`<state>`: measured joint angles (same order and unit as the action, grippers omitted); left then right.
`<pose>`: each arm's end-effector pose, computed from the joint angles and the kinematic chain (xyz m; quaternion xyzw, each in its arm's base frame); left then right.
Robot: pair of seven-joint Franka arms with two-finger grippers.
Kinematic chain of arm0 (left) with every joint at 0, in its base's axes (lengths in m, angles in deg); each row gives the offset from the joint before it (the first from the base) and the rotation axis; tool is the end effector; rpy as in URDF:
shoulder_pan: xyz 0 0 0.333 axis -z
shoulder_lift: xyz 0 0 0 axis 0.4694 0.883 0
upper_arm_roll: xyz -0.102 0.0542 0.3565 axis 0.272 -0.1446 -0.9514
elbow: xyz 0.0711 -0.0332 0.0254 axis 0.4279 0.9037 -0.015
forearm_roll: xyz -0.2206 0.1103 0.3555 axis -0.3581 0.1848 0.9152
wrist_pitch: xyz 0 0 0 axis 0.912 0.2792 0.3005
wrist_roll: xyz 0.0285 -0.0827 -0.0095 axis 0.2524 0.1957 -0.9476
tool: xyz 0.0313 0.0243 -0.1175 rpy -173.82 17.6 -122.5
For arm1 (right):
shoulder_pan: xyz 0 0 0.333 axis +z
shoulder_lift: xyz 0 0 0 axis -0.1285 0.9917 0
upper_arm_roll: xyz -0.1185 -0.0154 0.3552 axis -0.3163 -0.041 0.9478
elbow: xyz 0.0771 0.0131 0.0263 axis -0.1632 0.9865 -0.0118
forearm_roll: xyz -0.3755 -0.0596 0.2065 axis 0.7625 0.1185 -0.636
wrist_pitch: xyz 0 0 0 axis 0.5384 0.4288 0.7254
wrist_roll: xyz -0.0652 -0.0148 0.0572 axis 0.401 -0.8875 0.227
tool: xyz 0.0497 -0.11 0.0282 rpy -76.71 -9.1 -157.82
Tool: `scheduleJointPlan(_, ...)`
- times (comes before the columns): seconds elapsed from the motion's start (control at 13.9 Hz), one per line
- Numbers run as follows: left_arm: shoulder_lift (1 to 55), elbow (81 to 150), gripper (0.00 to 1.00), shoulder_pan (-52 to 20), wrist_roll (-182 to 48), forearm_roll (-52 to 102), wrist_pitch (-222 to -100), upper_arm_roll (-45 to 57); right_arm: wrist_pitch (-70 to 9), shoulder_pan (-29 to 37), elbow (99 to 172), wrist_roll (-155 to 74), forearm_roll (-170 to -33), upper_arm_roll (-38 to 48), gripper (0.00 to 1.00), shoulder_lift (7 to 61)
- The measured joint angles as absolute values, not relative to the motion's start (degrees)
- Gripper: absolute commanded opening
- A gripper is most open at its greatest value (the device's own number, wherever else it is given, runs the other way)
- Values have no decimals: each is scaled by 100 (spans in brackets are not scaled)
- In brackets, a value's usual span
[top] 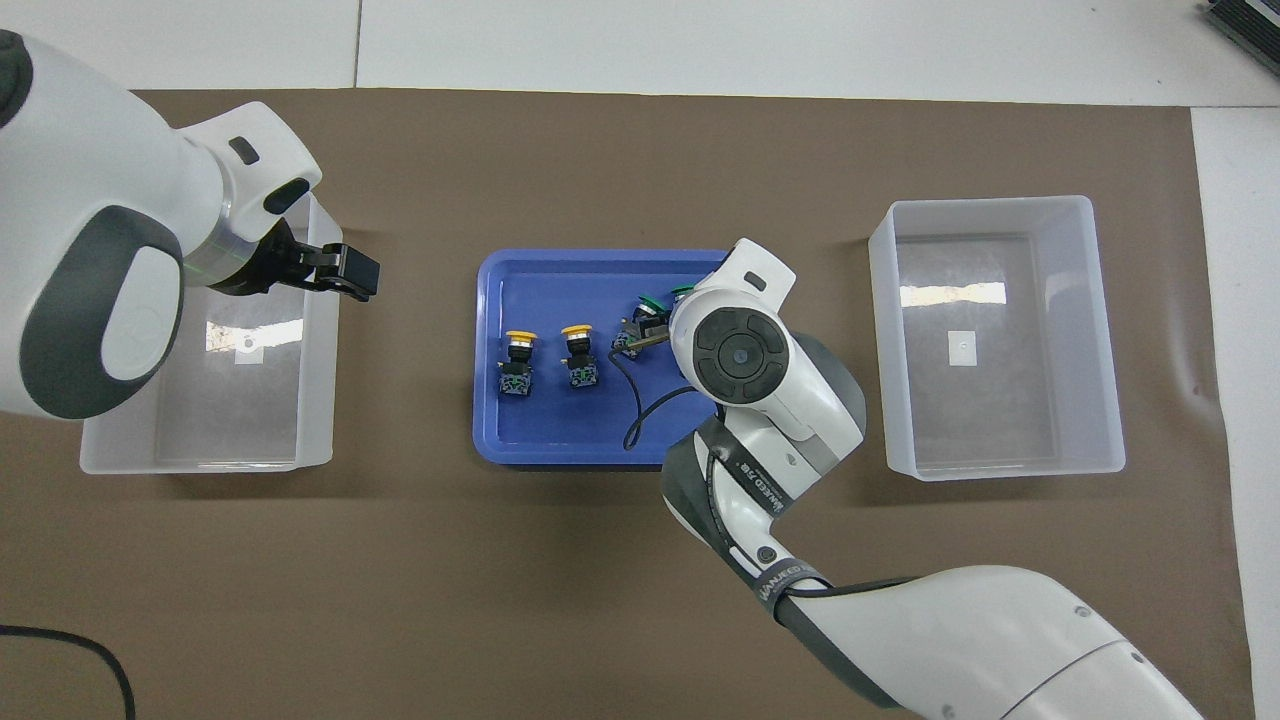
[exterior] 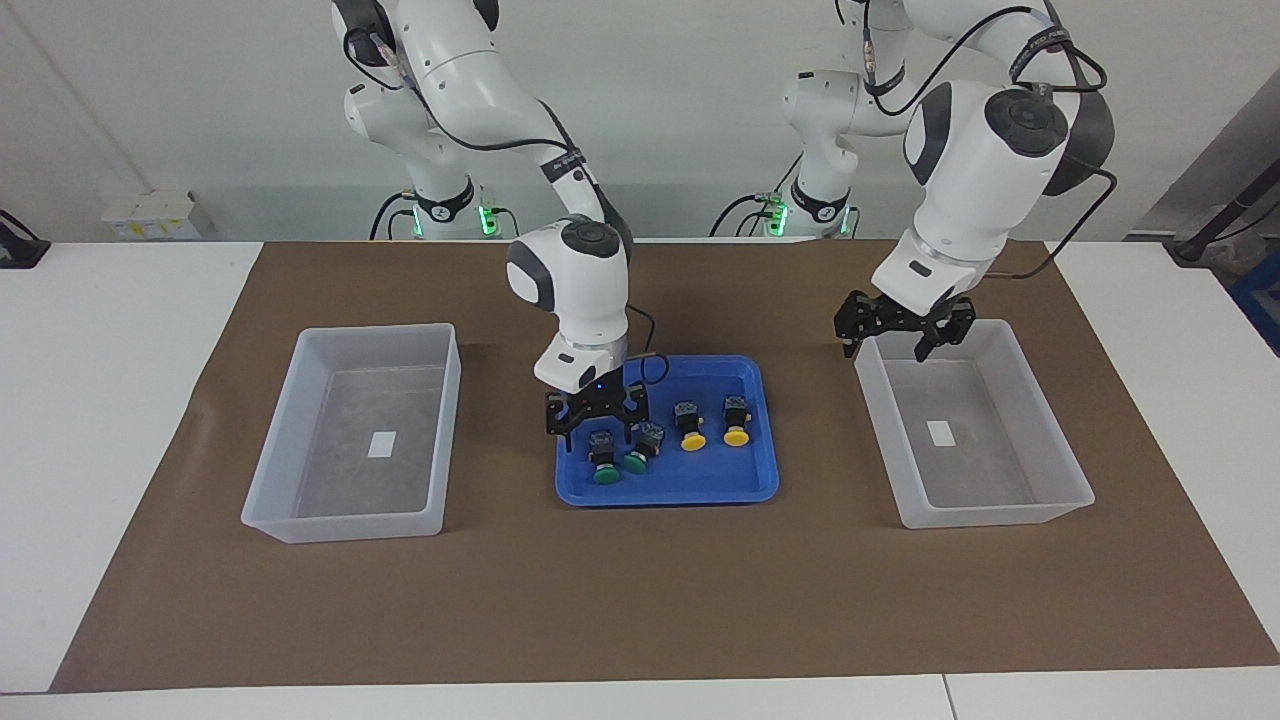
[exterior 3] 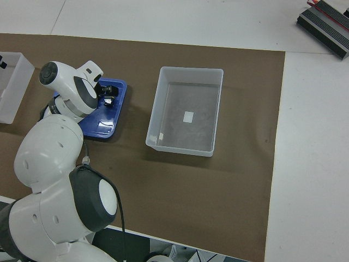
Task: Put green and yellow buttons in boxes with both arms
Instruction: 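Carry the green button toward the right box while the left gripper reaches the tray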
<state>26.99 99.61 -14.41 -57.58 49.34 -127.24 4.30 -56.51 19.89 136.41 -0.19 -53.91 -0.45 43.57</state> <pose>0.6410 -0.1735 0.5548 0.9969 -0.0761 0.0114 0.0130 0.6389 0.3500 0.3325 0.9852 0.0761 0.1519 0.0219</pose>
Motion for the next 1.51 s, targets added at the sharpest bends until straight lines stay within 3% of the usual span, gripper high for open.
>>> scheduleJointPlan(0.58,2720,11021,100,-910,-6425,4779,-14327,437,-5861,2000,13874,-19,-5390,-45,85,4357)
scheduleJointPlan(0.79,2794,11385,100,-667,-6752,4764,-14876,440,-5862,2000,13890,-19,-5390,-45,63,4357)
scheduleJointPlan(1.01,3123,11502,100,-459,-6960,4764,-15434,444,-5873,2000,13902,-19,-5390,-45,55,4357)
scheduleJointPlan(1.08,3238,11503,95,-424,-6984,4763,-15561,442,-5900,2001,13908,-19,-5390,-45,48,4357)
scheduleJointPlan(1.15,3347,11504,92,-408,-7021,4763,-15673,445,-5933,2001,13916,-19,-5390,-45,35,4357)
scheduleJointPlan(1.23,3452,11506,92,-385,-7078,4762,-15802,444,-5952,2001,13922,-19,-5390,-45,8,4357)
scheduleJointPlan(1.3,3555,11507,91,-350,-7169,4762,-15931,443,-5974,2002,13923,-19,-5390,-45,0,4357)
scheduleJointPlan(1.51,3738,11507,89,-262,-7405,4762,-16087,445,-6090,2016,13895,-19,-5390,-44,0,4330)
